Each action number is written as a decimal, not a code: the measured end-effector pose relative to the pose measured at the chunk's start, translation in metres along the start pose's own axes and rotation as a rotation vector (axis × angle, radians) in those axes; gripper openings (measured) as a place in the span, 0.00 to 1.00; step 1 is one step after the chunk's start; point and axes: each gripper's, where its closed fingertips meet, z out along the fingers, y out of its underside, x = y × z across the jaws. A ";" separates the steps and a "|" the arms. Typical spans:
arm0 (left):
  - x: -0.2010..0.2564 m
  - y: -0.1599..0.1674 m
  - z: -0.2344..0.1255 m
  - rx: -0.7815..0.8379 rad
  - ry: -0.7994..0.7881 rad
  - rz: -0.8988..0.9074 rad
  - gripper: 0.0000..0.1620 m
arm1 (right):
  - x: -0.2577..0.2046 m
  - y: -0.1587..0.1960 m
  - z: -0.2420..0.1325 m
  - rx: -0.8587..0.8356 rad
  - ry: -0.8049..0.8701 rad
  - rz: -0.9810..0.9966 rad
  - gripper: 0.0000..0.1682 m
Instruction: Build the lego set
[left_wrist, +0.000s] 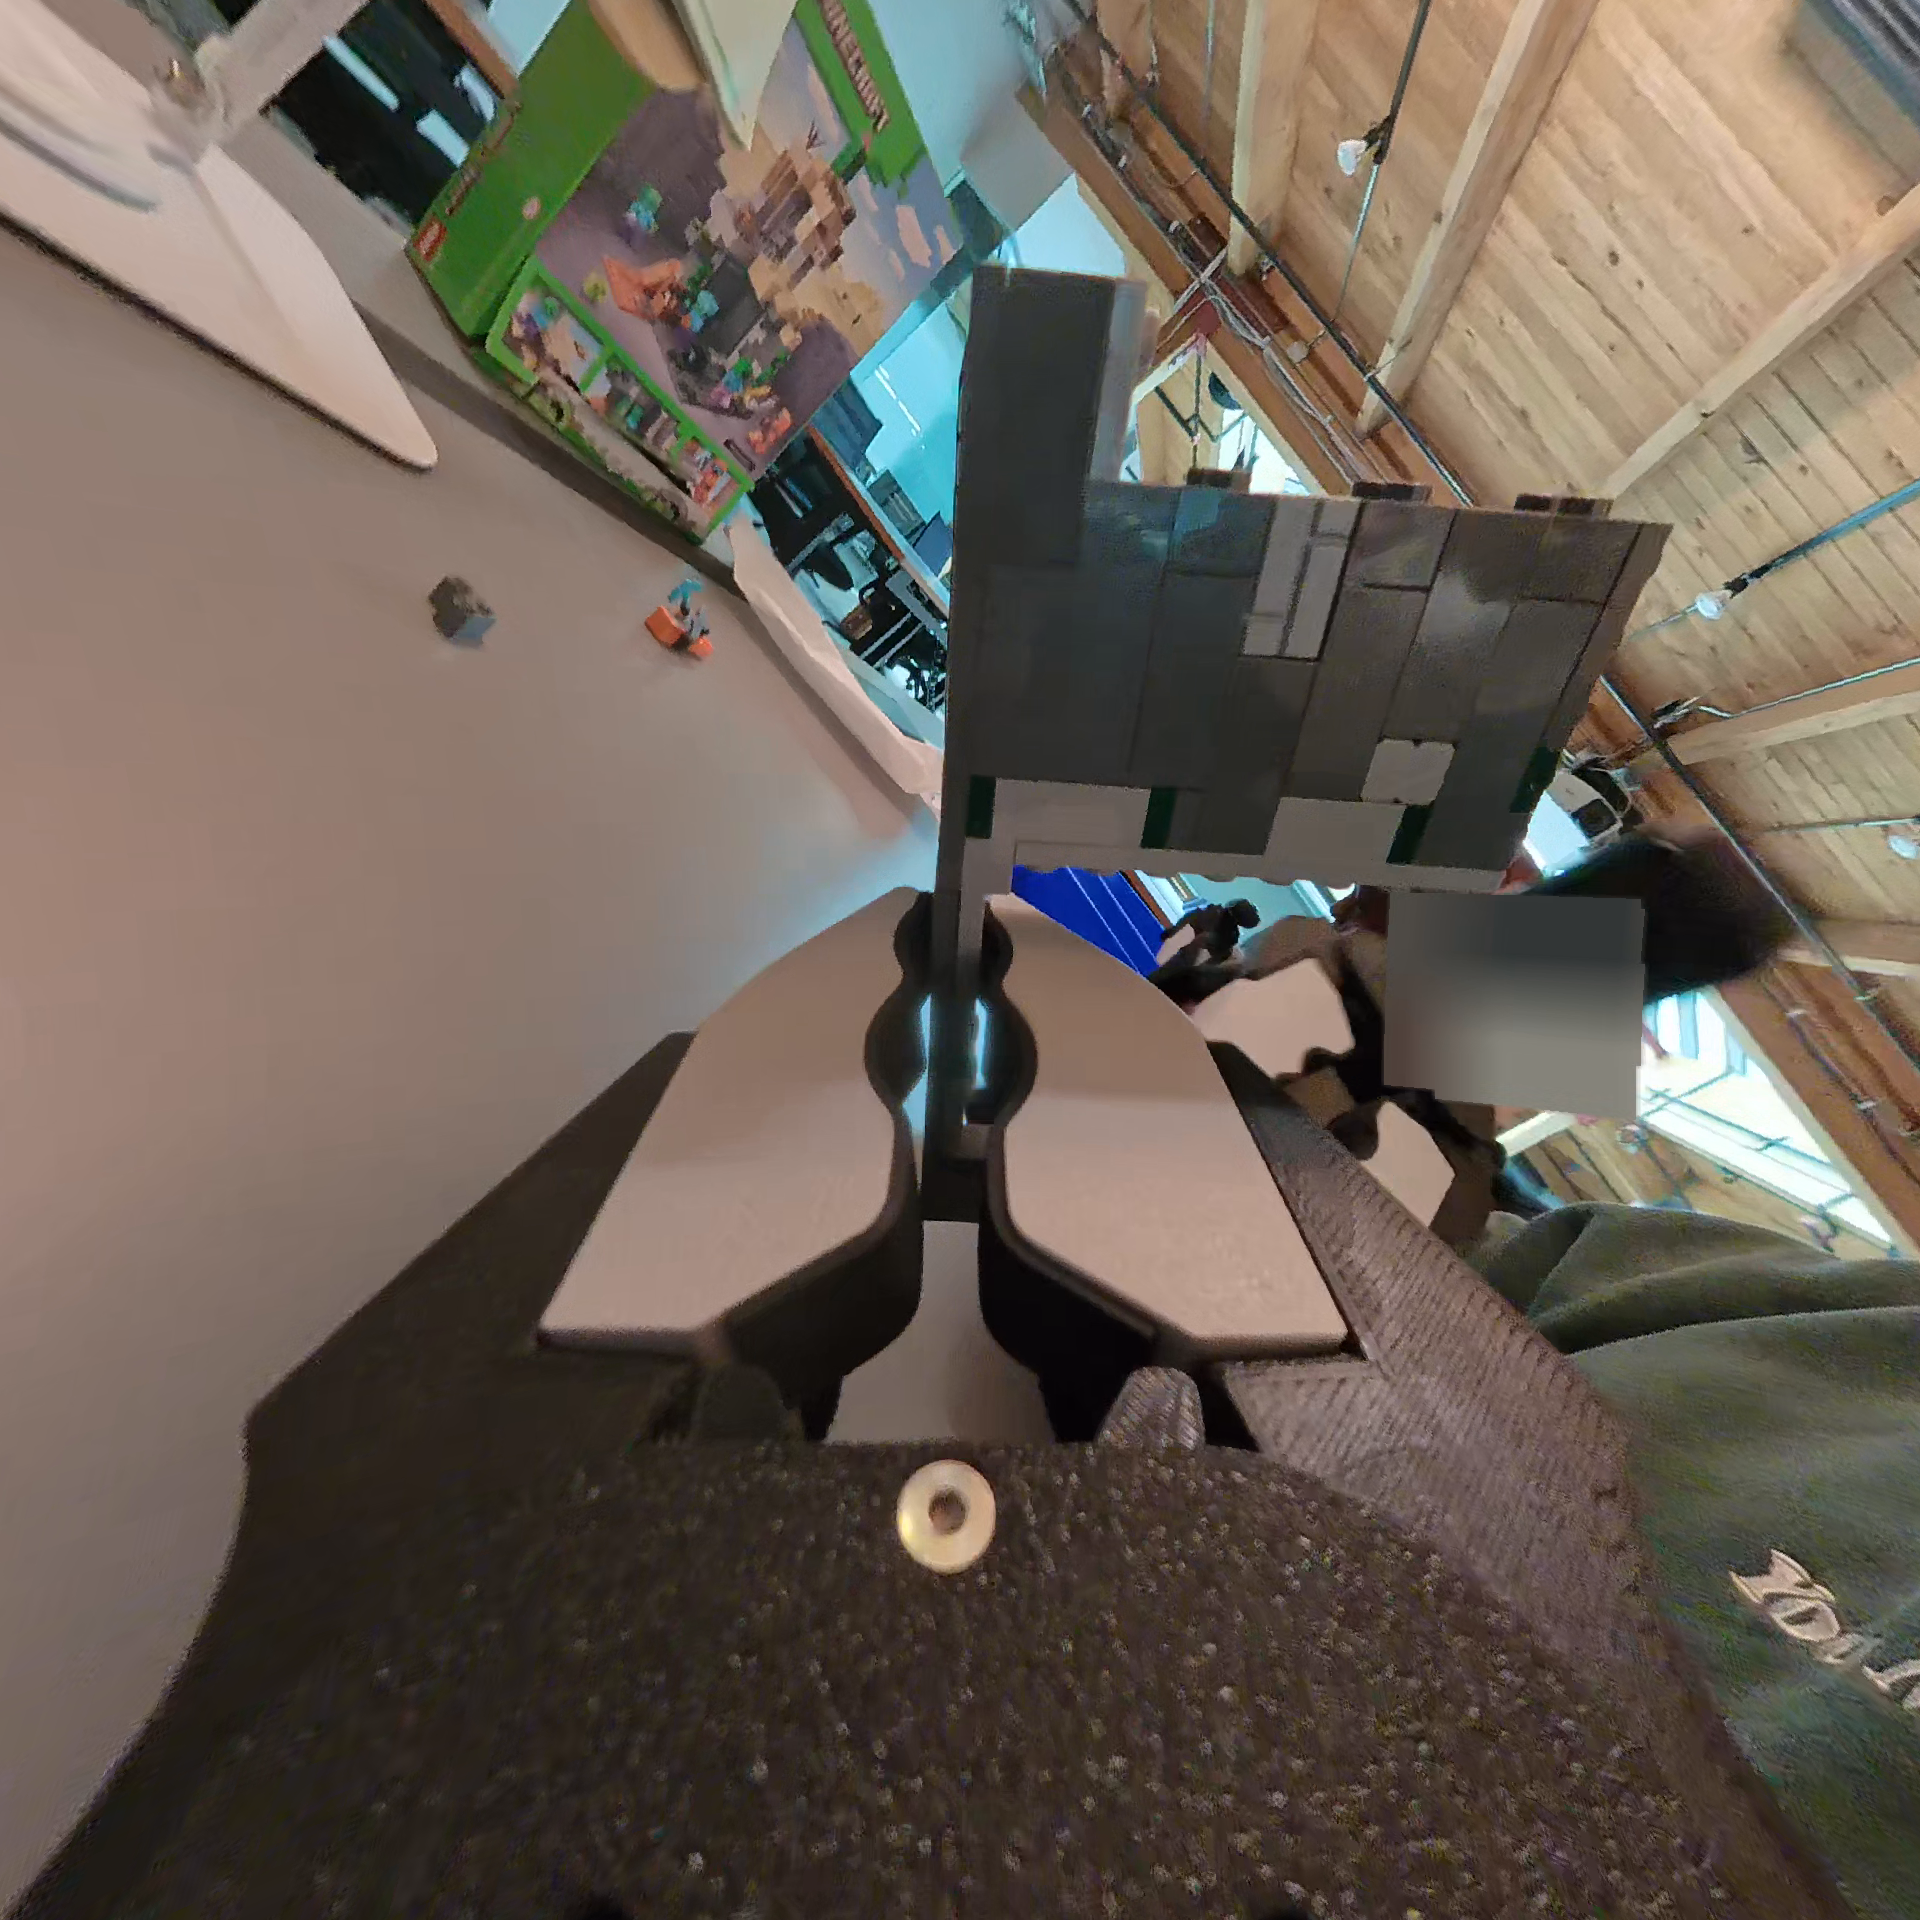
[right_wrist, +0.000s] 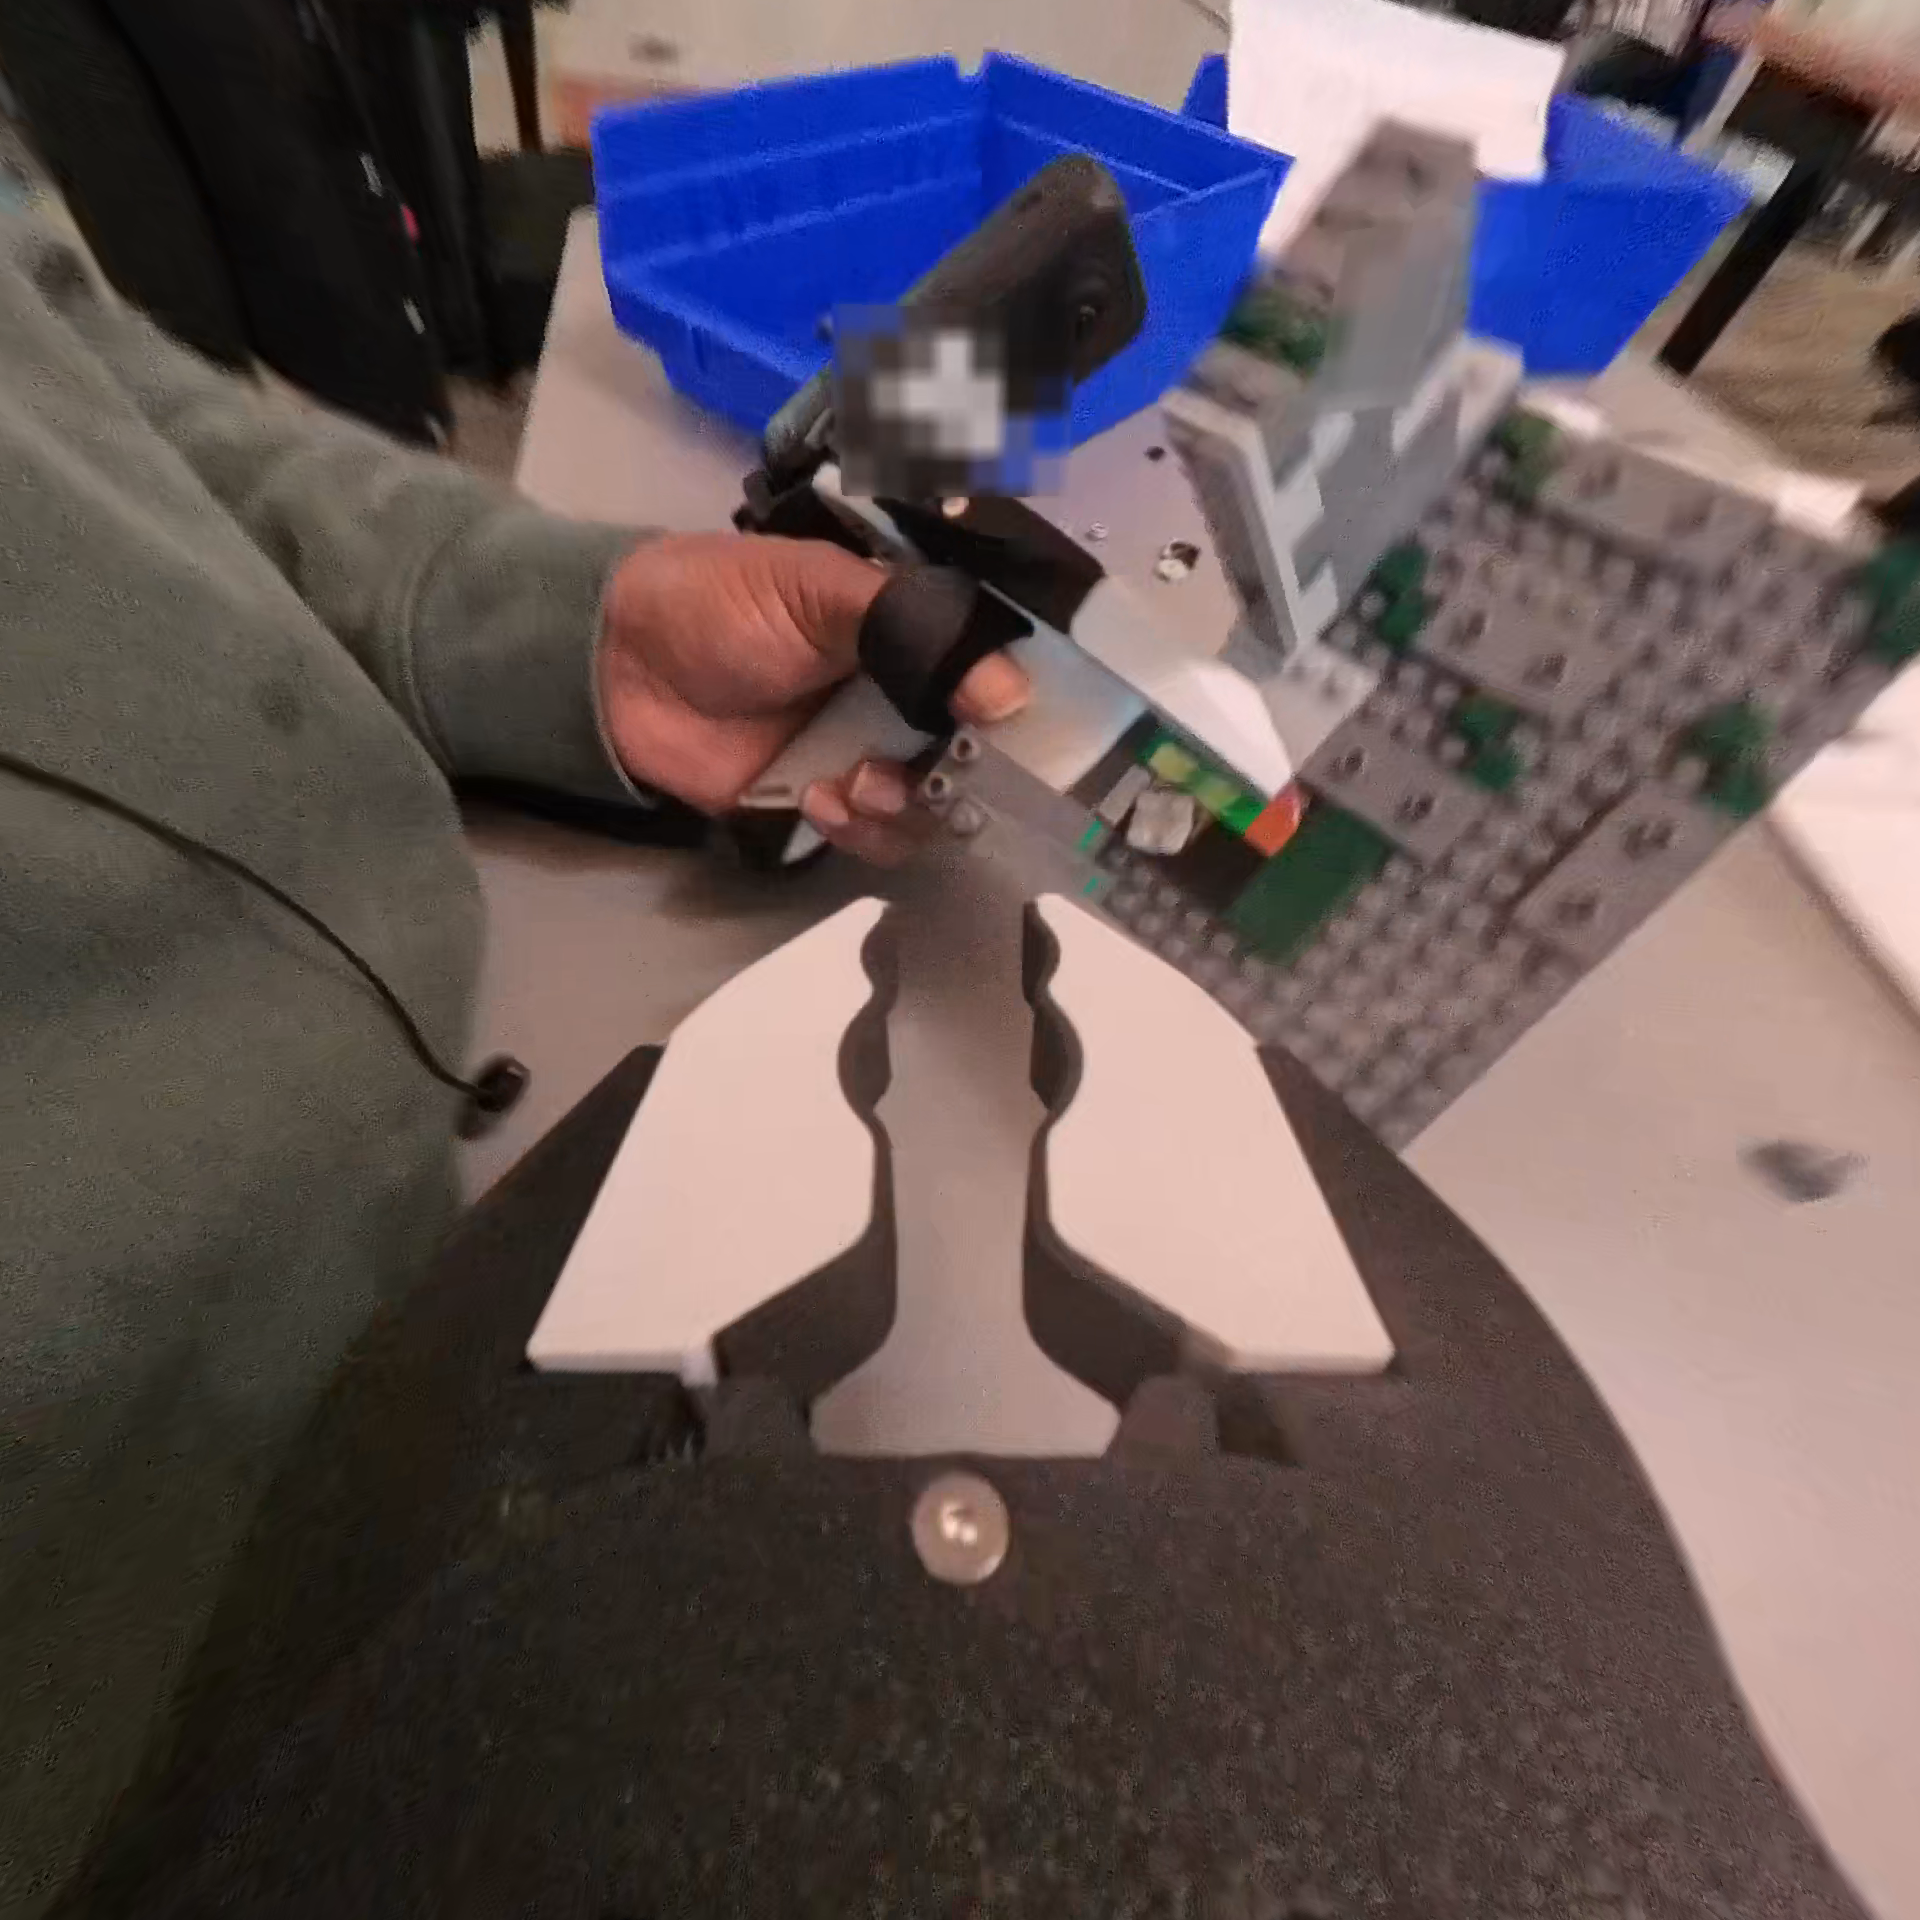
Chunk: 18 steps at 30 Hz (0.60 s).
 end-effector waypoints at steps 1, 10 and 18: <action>0.003 -0.003 -0.001 0.015 0.009 0.021 0.04 | -0.001 0.001 -0.001 0.026 -0.032 0.116 0.16; 0.043 -0.032 -0.005 0.196 0.140 0.135 0.04 | 0.013 -0.028 -0.008 0.528 -0.218 0.889 0.54; 0.077 -0.037 -0.004 0.279 0.246 0.191 0.04 | 0.011 -0.062 -0.001 0.683 -0.237 0.909 0.64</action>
